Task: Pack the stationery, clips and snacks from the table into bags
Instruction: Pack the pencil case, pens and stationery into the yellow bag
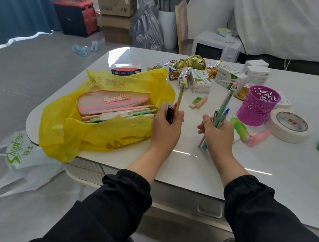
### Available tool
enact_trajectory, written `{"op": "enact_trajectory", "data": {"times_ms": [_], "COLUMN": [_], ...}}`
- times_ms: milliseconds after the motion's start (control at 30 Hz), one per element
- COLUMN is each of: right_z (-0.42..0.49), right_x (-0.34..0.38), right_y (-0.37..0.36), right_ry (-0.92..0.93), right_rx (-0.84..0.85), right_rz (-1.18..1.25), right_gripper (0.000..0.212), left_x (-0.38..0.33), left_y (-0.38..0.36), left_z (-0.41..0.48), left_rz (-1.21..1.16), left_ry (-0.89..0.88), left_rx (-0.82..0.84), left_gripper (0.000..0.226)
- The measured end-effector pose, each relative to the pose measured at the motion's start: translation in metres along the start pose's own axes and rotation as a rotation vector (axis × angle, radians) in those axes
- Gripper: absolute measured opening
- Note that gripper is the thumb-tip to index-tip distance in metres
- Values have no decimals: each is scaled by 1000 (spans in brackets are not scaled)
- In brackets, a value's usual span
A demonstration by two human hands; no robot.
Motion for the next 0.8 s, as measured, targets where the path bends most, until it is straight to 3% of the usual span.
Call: {"op": "enact_trajectory", "data": {"times_ms": [267,433,567,800], "right_z": [-4,-7,-3,9], "right_x": [-11,-1,8,44], "right_y": [-4,-10,-16,-62], "right_ry": [-40,-80,-62,-9], "right_rx": [31,86,97,180], "right_rz": [-46,8,-82,-114], "right_gripper": [40,24,26,26], "left_x": [23,10,-9,-21], "left_y": [-8,-2,9,71], "left_z": [-8,1,6,43], "left_rz": [44,22,-64,94], "left_ry": [143,161,197,132], "left_rx": [101,137,263,396], "left_gripper": [3,5,9,16]}}
Point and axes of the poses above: each hand's wrist, its own z-axis towards the middle knuckle, its own y-axis out of the back of the hand, x = y × z, the point moved 10 cm from there along z, towards the middle knuckle, and after that the axes turned 5 degrees about z, right-handed, at the moved point
